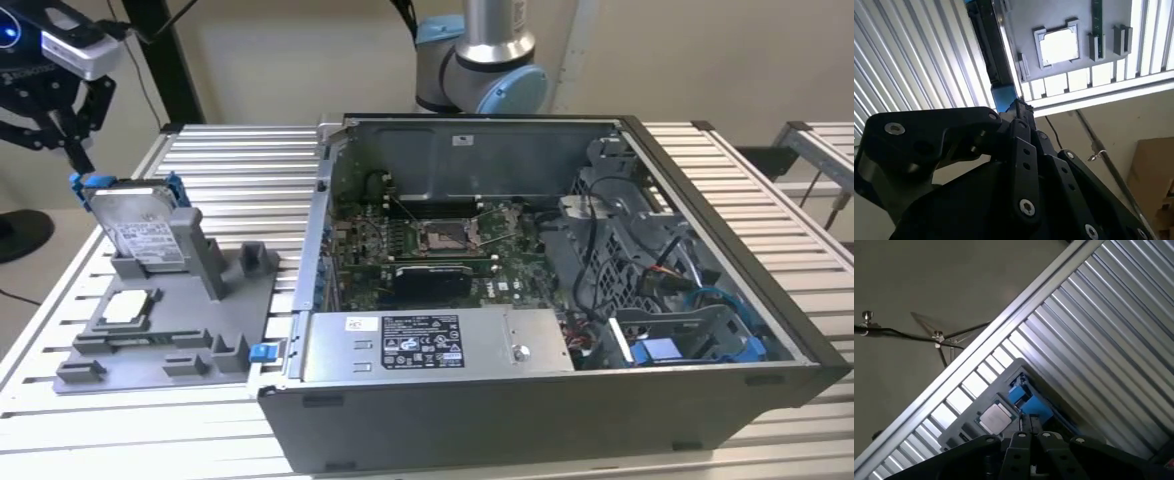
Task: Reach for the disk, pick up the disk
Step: 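Pick up the disk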
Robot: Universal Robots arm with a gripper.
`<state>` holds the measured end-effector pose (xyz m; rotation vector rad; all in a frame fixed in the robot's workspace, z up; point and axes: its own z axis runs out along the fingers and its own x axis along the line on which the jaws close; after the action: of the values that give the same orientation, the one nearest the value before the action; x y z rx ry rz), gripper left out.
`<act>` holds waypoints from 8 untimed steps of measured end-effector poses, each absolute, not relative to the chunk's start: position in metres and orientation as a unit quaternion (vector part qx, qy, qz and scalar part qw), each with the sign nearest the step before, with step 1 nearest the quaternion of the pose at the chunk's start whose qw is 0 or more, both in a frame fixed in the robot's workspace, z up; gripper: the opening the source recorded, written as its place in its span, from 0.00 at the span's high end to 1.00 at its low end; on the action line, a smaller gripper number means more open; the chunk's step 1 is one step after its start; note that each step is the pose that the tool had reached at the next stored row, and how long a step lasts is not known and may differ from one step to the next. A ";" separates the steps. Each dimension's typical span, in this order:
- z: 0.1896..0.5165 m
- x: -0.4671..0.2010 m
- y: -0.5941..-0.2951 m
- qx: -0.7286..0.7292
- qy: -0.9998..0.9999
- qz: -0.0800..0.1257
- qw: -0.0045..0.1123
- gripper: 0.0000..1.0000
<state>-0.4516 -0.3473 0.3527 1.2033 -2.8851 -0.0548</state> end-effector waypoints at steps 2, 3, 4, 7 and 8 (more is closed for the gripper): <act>0.353 -0.452 -0.347 0.402 -0.915 -0.017 0.008 1.00; 0.353 -0.452 -0.347 0.411 -0.912 -0.017 0.008 1.00; 0.353 -0.452 -0.347 0.419 -0.908 -0.017 0.008 1.00; 0.353 -0.452 -0.347 0.444 -0.896 -0.017 0.008 1.00; 0.353 -0.452 -0.347 0.451 -0.892 -0.017 0.008 1.00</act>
<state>-0.4516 -0.3473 0.3527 1.4104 -2.7893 -0.0516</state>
